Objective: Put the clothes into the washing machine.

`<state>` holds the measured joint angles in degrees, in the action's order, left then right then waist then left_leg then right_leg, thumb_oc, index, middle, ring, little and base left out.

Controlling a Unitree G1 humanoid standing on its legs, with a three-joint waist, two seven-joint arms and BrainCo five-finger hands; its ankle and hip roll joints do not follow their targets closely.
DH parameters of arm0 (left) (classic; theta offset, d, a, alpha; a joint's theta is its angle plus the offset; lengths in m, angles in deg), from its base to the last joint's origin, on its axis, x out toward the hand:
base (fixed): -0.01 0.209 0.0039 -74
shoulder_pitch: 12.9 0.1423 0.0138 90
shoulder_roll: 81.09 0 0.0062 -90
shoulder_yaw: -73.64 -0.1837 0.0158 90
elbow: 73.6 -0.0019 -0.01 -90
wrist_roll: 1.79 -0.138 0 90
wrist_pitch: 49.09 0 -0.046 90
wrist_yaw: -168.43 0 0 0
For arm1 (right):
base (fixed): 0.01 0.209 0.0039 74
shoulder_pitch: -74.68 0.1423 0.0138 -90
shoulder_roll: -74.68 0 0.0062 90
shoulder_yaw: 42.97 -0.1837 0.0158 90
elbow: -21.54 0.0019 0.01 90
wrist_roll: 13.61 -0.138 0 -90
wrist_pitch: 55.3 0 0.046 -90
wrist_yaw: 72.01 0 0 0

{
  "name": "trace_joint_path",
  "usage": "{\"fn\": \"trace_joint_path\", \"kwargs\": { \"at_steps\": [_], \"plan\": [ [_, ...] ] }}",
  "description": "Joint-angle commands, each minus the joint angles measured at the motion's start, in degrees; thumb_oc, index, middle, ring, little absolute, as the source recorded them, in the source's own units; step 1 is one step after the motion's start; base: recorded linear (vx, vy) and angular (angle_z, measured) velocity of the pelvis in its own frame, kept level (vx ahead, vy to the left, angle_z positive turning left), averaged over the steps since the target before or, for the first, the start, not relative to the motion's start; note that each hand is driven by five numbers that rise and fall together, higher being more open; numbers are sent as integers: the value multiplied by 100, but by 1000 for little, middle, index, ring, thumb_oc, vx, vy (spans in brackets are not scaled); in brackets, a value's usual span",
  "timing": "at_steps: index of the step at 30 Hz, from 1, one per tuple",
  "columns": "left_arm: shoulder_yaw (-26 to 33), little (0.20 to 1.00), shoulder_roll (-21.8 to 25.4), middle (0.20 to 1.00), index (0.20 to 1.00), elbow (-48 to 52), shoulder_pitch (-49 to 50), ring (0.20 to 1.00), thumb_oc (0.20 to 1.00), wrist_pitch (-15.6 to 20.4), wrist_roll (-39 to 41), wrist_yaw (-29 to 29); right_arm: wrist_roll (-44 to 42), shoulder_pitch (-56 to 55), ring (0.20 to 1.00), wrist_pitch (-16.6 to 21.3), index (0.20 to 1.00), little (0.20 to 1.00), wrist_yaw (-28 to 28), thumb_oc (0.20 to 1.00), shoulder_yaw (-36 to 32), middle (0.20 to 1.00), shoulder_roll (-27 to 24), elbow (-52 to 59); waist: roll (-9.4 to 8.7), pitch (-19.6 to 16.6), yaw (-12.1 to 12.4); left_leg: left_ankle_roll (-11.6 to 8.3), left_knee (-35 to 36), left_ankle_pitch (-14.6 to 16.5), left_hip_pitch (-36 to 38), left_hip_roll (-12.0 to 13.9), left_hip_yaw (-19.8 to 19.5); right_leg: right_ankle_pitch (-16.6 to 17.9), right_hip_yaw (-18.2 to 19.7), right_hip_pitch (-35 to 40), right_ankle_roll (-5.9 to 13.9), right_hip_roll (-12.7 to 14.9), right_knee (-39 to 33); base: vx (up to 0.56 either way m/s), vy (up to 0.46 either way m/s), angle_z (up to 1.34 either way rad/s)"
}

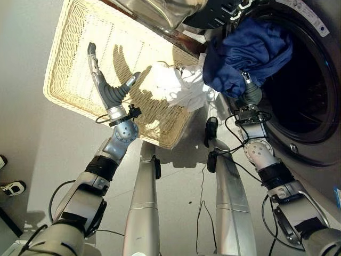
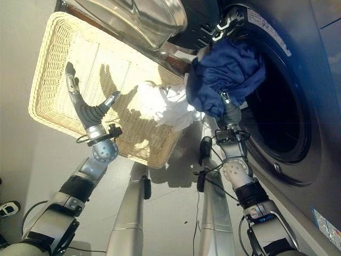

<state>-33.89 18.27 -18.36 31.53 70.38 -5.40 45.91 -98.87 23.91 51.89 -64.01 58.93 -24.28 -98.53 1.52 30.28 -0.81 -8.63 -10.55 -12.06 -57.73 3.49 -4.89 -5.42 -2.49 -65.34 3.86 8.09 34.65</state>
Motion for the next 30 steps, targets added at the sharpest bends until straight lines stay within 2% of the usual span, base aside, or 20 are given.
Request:
{"fn": "trace_joint_path", "kwargs": {
  "at_steps": [1, 2, 4, 6, 9, 10, 11, 12, 15, 16, 17, 18, 21, 23, 25, 26, 28, 29, 30],
  "plan": [
    [-41, 1000, 277, 1000, 1000, -197, -357, 1000, 1000, 270, 184, -33, -368, 95, 200, -192, 200, 200, -33, 200, -102, 200, -291, -124, -131, -48, -9, 338, -595, 556, -13, -468, 397, 1119, -392, 457, 297, -493, -1333, 0, 0, 0],
    [-57, 1000, 289, 1000, 1000, -238, -374, 1000, 1000, 267, 201, -40, -369, 115, 200, -229, 200, 200, -27, 200, -105, 200, -307, -233, -130, -48, -8, 337, -593, 556, -14, -467, 398, 1120, -391, 454, 295, -496, -1333, 5, 12, -3],
    [-159, 1000, 344, 1000, 1000, -576, -535, 1000, 1000, 229, 420, -183, -365, 476, 200, -465, 200, 200, -435, 200, -236, 200, -521, -1362, -103, -48, 17, 337, -590, 584, -36, -451, 408, 1109, -390, 421, 275, -512, -1331, 9, 3, -5],
    [-220, 1000, 376, 1000, 1000, -784, -614, 1000, 1000, 259, 538, -318, -641, 827, 200, -530, 200, 200, -649, 200, -484, 200, -774, -2085, -79, -48, 56, 320, -599, 597, -33, -433, 401, 1105, -399, 431, 277, -503, -1324, 8, -20, -5],
    [-333, 1000, 481, 1000, 1000, -921, -639, 1000, 1000, 271, 674, -453, -968, 1263, 200, -170, 200, 200, -1084, 200, -684, 200, -1242, -2577, -59, -48, 110, 299, -646, 640, -40, -407, 379, 1092, -396, 433, 278, -499, -1296, 5, -11, 0],
    [-366, 1000, 496, 1000, 1000, -962, -589, 1000, 1000, 300, 650, -441, -856, 1424, 200, 202, 200, 200, -1380, 200, -849, 200, -1387, -2686, -65, -48, 111, 299, -674, 674, -42, -398, 359, 1095, -386, 446, 292, -503, -1299, 14, -45, -1],
    [-389, 1000, 566, 1000, 1000, -976, -441, 1000, 1000, 358, 622, -459, -1112, 1638, 200, 576, 200, 200, -1730, 200, -1029, 200, -1746, -2883, -106, -48, 123, 314, -724, 750, -46, -401, 311, 1094, -382, 466, 304, -512, -1304, 12, -47, -1],
    [-397, 1000, 569, 1000, 1000, -973, -405, 1000, 1000, 368, 606, -453, -1131, 1707, 200, 693, 200, 200, -1805, 200, -1063, 200, -1816, -2945, -113, -48, 128, 317, -728, 763, -45, -400, 301, 1096, -385, 477, 309, -518, -1311, 7, -60, 1],
    [-474, 1000, 686, 1000, 1000, -952, -264, 1000, 1000, 357, 581, -455, -898, 2121, 200, 2084, 200, 200, -2531, 200, -1151, 200, -2309, -2780, -184, -48, 134, 313, -668, 780, -41, -368, 266, 1131, -429, 524, 339, -541, -1370, -5, -43, -2],
    [-474, 1000, 726, 1000, 1000, -950, -263, 1000, 1000, 330, 619, -479, -731, 2131, 200, 2265, 200, 200, -2670, 200, -1145, 200, -2347, -2615, -201, -48, 112, 312, -654, 776, -36, -363, 267, 1144, -423, 529, 341, -554, -1390, -12, -7, -4],
    [-506, 1000, 794, 1000, 1000, -961, -310, 1000, 1000, 267, 691, -523, -348, 2166, 740, 2427, 740, 740, -2837, 740, -1097, 740, -2418, -2422, -236, -48, 86, 315, -644, 773, -29, -367, 260, 1157, -418, 544, 342, -562, -1417, 0, 0, 0],
    [-525, 1000, 851, 1000, 1000, -973, -368, 1000, 1000, 216, 774, -578, -11, 2219, 1000, 2416, 1000, 1000, -2904, 1000, -1029, 1000, -2473, -2277, -258, -48, 76, 321, -627, 770, -22, -374, 246, 1164, -413, 551, 341, -565, -1438, -18, 9, -3],
    [-537, 1000, 999, 1000, 1000, -1017, -497, 1000, 1000, 134, 941, -761, 799, 2272, 1000, 2177, 1000, 1000, -2756, 1000, -841, 1000, -2651, -2064, -296, -48, 59, 337, -585, 765, -25, -405, 192, 1150, -401, 546, 335, -569, -1471, -13, 5, -2],
    [-538, 1000, 1031, 1000, 1000, -1064, -525, 1000, 1000, 144, 981, -839, 831, 2263, 1000, 2053, 1000, 1000, -2667, 1000, -779, 1000, -2650, -1987, -300, -48, 63, 344, -588, 768, -21, -423, 170, 1135, -405, 547, 331, -564, -1467, 0, 0, 0],
    [-545, 1000, 978, 1000, 1000, -1167, -615, 1000, 1000, 164, 942, -940, 1483, 2230, 1000, 1764, 1000, 1000, -2497, 1000, -682, 1000, -2536, -2186, -271, -48, 100, 364, -582, 780, -7, -472, 136, 1099, -429, 541, 325, -535, -1446, 0, 0, 0],
    [-566, 1000, 942, 1000, 1000, -1207, -670, 1000, 1000, 165, 951, -955, 1858, 2257, 1000, 1654, 1000, 1000, -2683, 1000, -600, 1000, -2480, -2279, -253, -48, 113, 367, -589, 784, -17, -489, 132, 1090, -442, 528, 324, -517, -1440, 0, 0, 0],
    [-608, 1000, 886, 1000, 1000, -1280, -820, 1000, 1000, 139, 932, -991, 2921, 2372, 1000, 1176, 1000, 1000, -3099, 1000, -312, 1000, -2398, -2492, -217, -48, 141, 379, -600, 794, -33, -519, 128, 1073, -465, 502, 319, -481, -1433, 0, 0, 0],
    [-610, 1000, 880, 1000, 1000, -1280, -842, 1000, 1000, 129, 936, -996, 3156, 2404, 1000, 1082, 1000, 1000, -3268, 1000, -239, 1000, -2386, -2513, -208, -48, 145, 380, -599, 793, -39, -524, 127, 1071, -470, 496, 317, -477, -1432, 0, 0, 0],
    [-640, 1000, 850, 1000, 1000, -1278, -912, 1000, 1000, 100, 922, -999, 4098, 2504, 1000, 593, 1000, 1000, -3689, 1000, 72, 1000, -2323, -2617, -182, -48, 171, 389, -575, 783, -43, -536, 136, 1074, -487, 486, 313, -463, -1451, 0, 0, 0]
  ]
}}
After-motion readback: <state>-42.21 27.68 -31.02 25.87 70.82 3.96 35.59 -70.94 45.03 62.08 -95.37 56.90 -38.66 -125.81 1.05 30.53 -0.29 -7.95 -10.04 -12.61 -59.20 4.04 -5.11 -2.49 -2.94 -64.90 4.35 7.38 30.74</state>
